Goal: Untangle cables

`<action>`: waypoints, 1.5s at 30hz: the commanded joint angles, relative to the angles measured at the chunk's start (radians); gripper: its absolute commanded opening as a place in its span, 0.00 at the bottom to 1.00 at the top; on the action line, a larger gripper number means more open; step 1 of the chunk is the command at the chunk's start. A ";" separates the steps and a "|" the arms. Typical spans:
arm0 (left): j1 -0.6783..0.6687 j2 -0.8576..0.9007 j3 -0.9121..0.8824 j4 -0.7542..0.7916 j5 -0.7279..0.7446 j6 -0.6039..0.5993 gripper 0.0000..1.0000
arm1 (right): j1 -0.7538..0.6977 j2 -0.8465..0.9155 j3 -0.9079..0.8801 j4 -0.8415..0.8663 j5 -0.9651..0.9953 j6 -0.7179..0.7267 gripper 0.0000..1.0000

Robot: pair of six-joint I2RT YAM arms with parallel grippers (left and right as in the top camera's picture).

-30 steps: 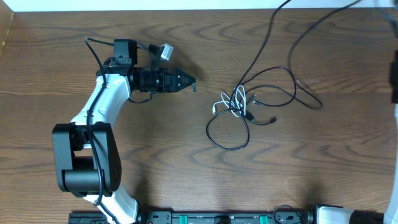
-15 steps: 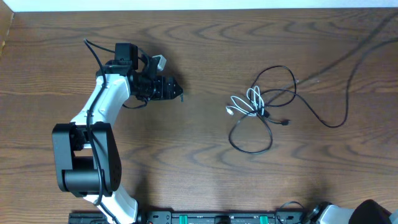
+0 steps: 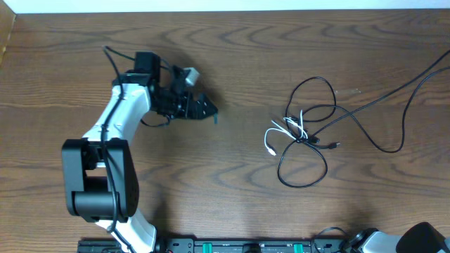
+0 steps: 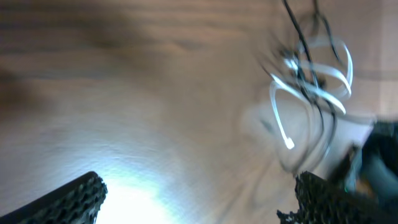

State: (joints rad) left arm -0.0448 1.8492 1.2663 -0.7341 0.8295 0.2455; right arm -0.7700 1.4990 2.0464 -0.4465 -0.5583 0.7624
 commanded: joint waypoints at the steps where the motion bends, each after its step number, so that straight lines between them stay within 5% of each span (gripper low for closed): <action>1: -0.074 -0.022 -0.002 -0.055 0.061 0.224 0.98 | 0.021 0.007 0.020 -0.016 -0.017 -0.047 0.02; 13: -0.330 -0.021 -0.002 0.031 -0.161 0.292 0.98 | 0.026 0.018 0.020 -0.090 -0.025 -0.088 0.01; 26: -0.483 -0.021 -0.002 0.097 -0.243 -0.048 0.98 | 0.026 0.018 0.020 -0.101 -0.025 -0.091 0.01; 45: -0.668 -0.021 -0.002 0.099 -0.243 -0.140 0.98 | 0.026 0.019 0.020 -0.153 -0.024 -0.143 0.01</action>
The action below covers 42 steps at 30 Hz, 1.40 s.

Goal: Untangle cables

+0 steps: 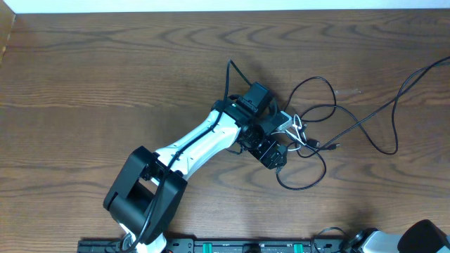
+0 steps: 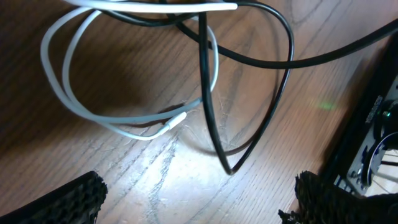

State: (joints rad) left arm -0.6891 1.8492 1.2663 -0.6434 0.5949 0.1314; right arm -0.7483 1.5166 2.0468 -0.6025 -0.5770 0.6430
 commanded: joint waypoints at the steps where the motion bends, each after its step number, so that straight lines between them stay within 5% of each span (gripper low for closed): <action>1: -0.033 -0.021 -0.002 0.011 -0.009 -0.029 0.98 | 0.004 0.002 0.019 0.003 -0.005 -0.024 0.01; 27: -0.126 0.116 -0.002 0.127 -0.091 -0.104 1.00 | 0.004 0.002 0.019 -0.001 -0.006 -0.024 0.01; 34: -0.126 0.117 -0.002 0.137 -0.091 -0.103 0.57 | 0.004 0.002 0.019 -0.008 -0.006 -0.025 0.01; 39: -0.126 0.117 -0.002 0.152 -0.091 -0.103 0.14 | 0.004 0.002 0.019 -0.011 -0.006 -0.032 0.01; 42: -0.125 0.117 -0.002 0.156 -0.093 -0.103 0.08 | 0.004 0.002 0.019 -0.013 -0.006 -0.032 0.01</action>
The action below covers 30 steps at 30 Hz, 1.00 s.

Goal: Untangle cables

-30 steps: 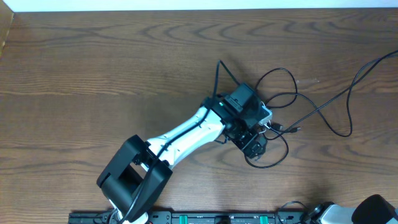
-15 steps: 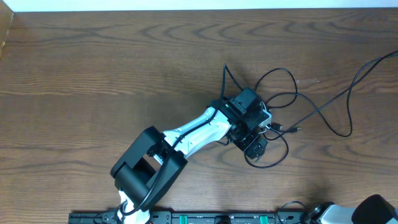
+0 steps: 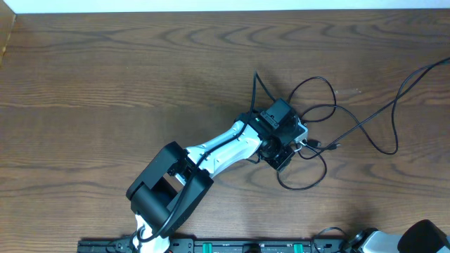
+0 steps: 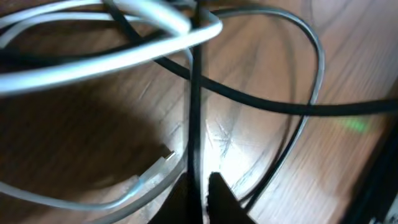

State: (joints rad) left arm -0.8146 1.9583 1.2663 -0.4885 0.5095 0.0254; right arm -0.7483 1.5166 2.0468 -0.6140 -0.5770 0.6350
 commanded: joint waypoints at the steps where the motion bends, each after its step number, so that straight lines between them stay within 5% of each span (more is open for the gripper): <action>1: 0.003 0.008 -0.002 0.001 -0.023 0.003 0.08 | 0.004 0.002 0.019 -0.004 -0.006 -0.024 0.01; 13: 0.215 -0.079 0.005 -0.145 -0.372 0.003 0.08 | 0.003 0.002 0.019 -0.031 0.003 -0.091 0.01; 18: 0.448 -0.217 0.010 -0.189 -0.573 0.003 0.08 | 0.003 0.002 0.019 -0.035 0.025 -0.117 0.01; 30: 1.143 -0.399 0.010 -0.148 -0.585 -0.006 0.08 | 0.003 0.008 0.019 -0.064 0.053 -0.162 0.01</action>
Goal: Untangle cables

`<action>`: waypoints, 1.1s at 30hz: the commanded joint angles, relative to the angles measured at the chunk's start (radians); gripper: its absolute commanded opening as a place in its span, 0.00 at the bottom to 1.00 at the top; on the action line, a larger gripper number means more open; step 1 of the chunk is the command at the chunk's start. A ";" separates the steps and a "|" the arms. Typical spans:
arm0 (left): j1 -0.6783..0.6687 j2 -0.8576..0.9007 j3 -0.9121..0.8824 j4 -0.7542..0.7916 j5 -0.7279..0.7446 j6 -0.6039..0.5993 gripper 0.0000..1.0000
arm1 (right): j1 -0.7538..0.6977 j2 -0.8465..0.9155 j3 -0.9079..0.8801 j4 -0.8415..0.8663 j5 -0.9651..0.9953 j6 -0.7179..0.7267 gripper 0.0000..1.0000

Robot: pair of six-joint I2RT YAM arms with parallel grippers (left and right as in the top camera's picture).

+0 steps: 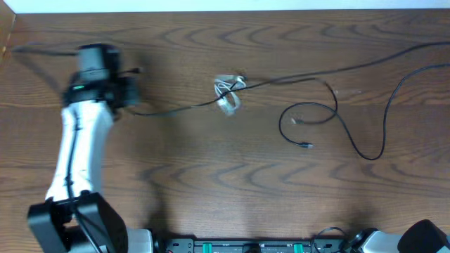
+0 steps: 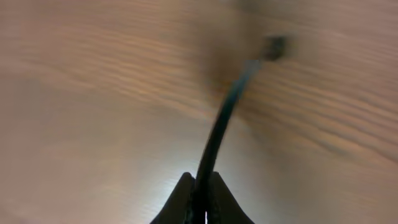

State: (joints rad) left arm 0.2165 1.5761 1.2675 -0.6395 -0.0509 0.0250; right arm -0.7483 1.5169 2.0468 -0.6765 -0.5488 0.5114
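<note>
My left gripper [image 1: 126, 93] is at the far left of the table, shut on a black cable [image 1: 302, 76]. That cable runs in a nearly straight line from the gripper to the right edge. A small white cable bundle [image 1: 226, 91] hangs on it near the middle. In the left wrist view the jaws [image 2: 200, 186] pinch the black cable [image 2: 227, 112], and its short free end points away. A second black cable [image 1: 330, 116] lies loose at the right in a loop, apart from the white one. The right gripper is out of view.
The wooden table [image 1: 211, 183] carries nothing else. A black rail with green connectors [image 1: 232, 246] runs along the front edge. Part of the right arm's base [image 1: 422, 237] shows at the bottom right corner.
My left gripper, shut on a black cable in the tangle at centre right, is now at the far left. The cable is stretched across the table, with the white bundle dragged left to the middle.
My left gripper was open at the upper left, away from the tangle. Then it hovered open over the white and black cables. Then it was shut on a black strand there. Now that strand is drawn out leftward, and the other black cable lies separate.
</note>
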 commanded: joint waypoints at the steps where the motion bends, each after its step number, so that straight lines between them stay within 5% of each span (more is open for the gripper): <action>1: 0.152 -0.017 0.009 0.006 -0.024 -0.009 0.08 | 0.003 0.009 0.019 -0.005 0.027 -0.038 0.01; 8: 0.413 -0.016 0.009 0.066 0.025 -0.103 0.08 | 0.002 0.021 0.019 -0.008 0.029 -0.046 0.01; 18: 0.551 -0.016 0.009 0.130 0.032 -0.113 0.08 | -0.001 0.023 0.019 -0.018 0.069 -0.062 0.01; 33: 0.599 -0.016 0.009 0.145 0.032 -0.113 0.08 | -0.001 0.077 0.019 -0.233 0.660 -0.206 0.01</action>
State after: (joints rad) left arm 0.8108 1.5761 1.2671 -0.5003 -0.0242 -0.0788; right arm -0.7486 1.5631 2.0480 -0.8898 -0.0925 0.3466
